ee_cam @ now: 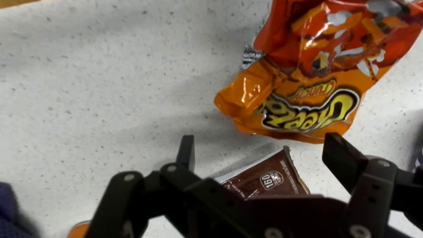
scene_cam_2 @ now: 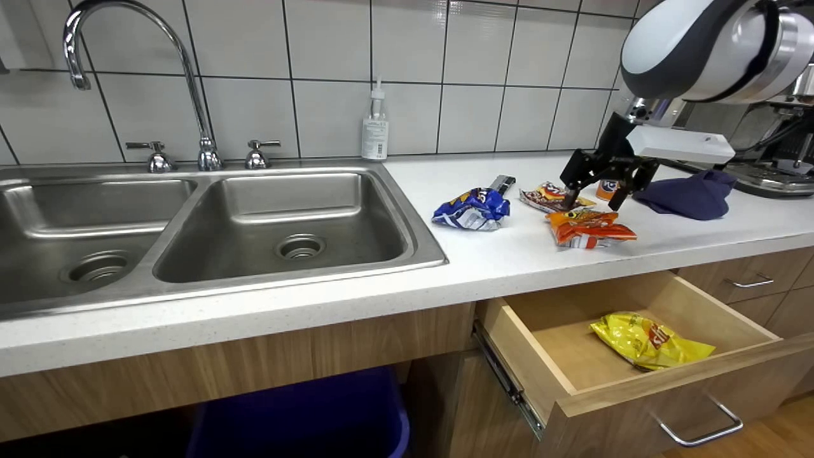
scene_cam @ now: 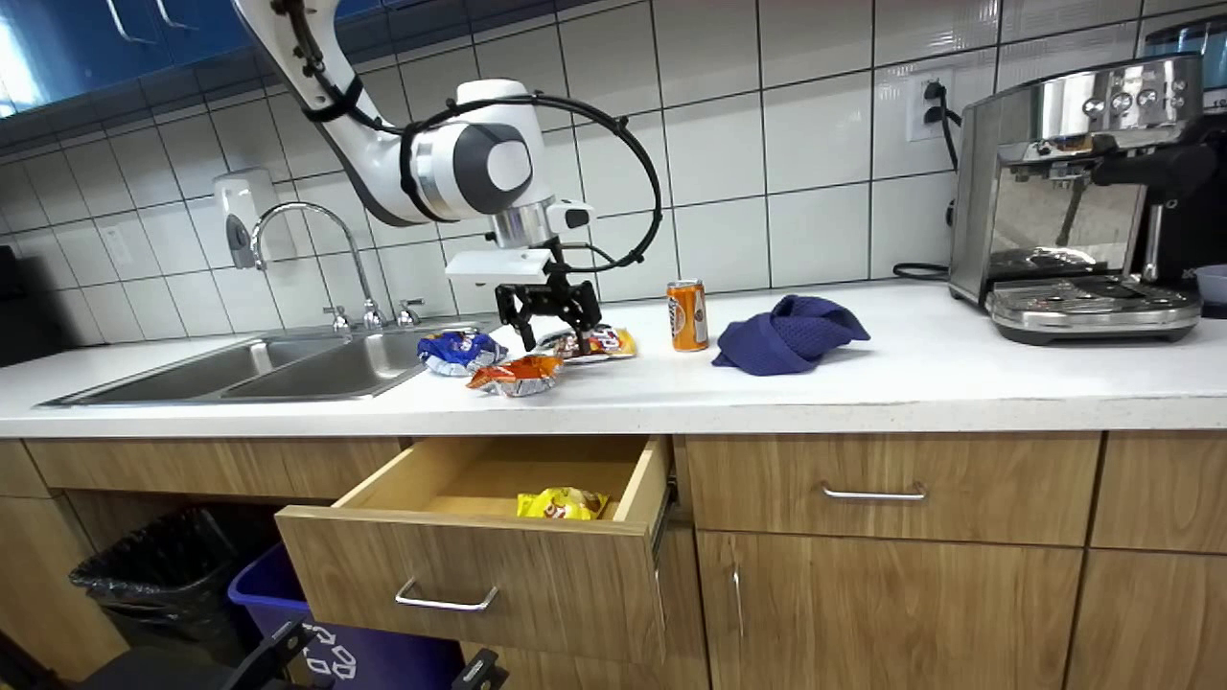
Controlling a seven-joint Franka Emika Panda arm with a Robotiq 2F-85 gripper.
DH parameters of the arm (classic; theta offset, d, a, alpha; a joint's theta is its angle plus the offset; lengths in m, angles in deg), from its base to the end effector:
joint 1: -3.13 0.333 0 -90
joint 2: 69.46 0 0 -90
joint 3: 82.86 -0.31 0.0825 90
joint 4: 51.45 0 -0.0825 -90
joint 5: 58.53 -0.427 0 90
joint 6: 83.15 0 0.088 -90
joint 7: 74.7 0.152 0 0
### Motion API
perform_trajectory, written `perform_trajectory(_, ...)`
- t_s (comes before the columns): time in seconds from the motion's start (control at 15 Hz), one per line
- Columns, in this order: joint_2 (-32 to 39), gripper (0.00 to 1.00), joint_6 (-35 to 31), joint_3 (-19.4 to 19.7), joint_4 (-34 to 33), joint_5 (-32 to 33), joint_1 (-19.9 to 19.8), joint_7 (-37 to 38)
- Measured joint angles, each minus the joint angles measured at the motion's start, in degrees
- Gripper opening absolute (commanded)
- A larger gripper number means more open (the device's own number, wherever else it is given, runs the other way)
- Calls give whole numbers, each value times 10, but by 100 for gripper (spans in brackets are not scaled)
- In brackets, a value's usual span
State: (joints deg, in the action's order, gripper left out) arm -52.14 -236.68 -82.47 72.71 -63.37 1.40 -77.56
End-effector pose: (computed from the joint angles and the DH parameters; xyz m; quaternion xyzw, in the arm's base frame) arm 0.6188 -0.0239 0.1914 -0.9938 0.0289 -0.1057 0.0171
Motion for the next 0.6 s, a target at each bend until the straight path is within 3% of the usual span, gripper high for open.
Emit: perform_trajectory(0.6, 36, 100, 0, -3, -35, 3, 7, 0)
